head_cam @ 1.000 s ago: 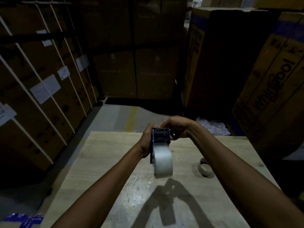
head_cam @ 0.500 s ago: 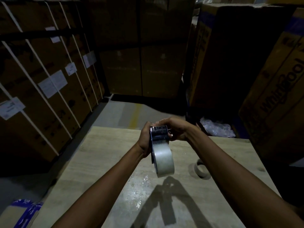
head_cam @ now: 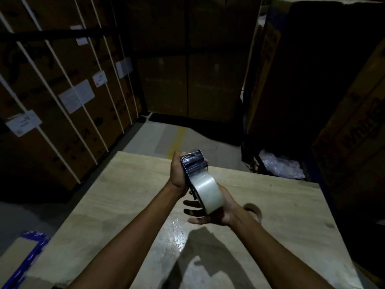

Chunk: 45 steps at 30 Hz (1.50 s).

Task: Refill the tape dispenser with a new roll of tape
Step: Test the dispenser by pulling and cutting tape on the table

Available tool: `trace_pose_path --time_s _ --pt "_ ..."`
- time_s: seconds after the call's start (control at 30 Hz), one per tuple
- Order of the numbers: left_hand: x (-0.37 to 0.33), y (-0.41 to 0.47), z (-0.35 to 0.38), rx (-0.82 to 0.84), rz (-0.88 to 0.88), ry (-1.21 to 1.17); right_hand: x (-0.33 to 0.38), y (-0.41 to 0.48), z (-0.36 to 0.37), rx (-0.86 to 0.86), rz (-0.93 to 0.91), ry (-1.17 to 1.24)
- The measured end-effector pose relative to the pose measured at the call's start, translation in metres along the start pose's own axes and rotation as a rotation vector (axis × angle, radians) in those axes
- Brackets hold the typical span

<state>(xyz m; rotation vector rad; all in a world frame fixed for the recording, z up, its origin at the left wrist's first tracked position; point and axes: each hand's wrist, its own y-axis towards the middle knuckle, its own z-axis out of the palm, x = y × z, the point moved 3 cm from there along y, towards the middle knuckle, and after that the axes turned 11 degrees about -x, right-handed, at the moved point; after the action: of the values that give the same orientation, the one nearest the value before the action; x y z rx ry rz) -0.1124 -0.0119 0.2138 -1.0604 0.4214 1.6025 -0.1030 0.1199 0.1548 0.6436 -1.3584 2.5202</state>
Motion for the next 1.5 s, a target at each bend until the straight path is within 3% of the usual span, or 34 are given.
trace_pose_path --time_s 0.1,0.2,0.3,0.5,0.83,1.27,1.5 --pt "0.009 -0.002 -0.001 -0.016 0.003 -0.018 -0.009 -0.006 -0.004 0.187 0.043 0.199" --pt "0.012 -0.007 -0.005 -0.003 -0.039 -0.044 -0.001 -0.006 -0.009 0.227 0.017 0.256" --pt "0.003 -0.008 -0.014 0.004 -0.067 -0.022 0.000 -0.003 -0.021 0.174 -0.037 0.214" --pt "-0.018 -0.008 -0.030 -0.082 0.022 0.261 0.000 0.006 -0.030 0.132 -0.029 0.202" --pt "-0.033 0.011 -0.066 -0.146 -0.029 0.254 0.013 0.010 0.000 0.049 -0.082 0.233" --pt "-0.096 0.051 -0.102 0.057 -0.257 0.425 0.023 0.041 0.041 -0.060 -0.116 0.188" --pt "-0.099 0.059 -0.110 0.067 -0.185 0.508 0.013 0.059 0.042 -0.048 -0.097 0.161"
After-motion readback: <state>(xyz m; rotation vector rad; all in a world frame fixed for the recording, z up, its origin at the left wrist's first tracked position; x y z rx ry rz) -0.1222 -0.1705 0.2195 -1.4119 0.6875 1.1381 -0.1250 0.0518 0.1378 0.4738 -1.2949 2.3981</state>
